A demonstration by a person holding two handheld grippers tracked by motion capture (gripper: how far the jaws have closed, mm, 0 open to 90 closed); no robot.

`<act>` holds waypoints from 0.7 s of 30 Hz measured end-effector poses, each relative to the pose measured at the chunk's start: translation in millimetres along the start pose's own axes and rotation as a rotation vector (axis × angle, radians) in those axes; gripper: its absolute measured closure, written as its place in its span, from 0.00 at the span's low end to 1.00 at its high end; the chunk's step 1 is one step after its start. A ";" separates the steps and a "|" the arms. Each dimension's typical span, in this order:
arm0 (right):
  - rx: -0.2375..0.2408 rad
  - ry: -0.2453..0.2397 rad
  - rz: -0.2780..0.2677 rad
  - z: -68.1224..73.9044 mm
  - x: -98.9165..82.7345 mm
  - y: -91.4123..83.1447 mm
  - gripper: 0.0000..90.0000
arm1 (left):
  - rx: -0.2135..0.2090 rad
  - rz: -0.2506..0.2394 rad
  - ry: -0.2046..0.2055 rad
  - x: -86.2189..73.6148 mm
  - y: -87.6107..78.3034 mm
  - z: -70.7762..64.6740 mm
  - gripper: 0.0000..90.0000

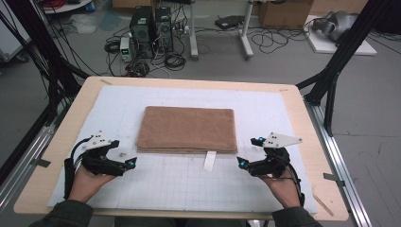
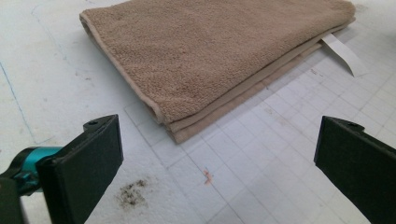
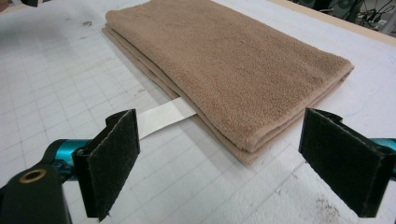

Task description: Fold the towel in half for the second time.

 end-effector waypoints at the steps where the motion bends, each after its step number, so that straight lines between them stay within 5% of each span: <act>1: 0.002 -0.001 -0.001 1.3 -1.0 -2.2 0.13 | 0.001 0.001 0.000 -0.8 -1.1 -0.3 0.02; 21: -0.017 0.030 -0.019 17.1 -23.3 -26.3 0.13 | 0.010 -0.005 -0.004 -21.1 -21.0 -4.4 0.02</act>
Point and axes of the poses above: each handheld gripper's, and its own axes: y roughly forward along the jaws, x roughly out of its top, z roughly to its left, the point moved 5 cm from there along y, roughly forward along the jaws, and after that the axes turned 15 degrees about -y, right-handed, at the moved point
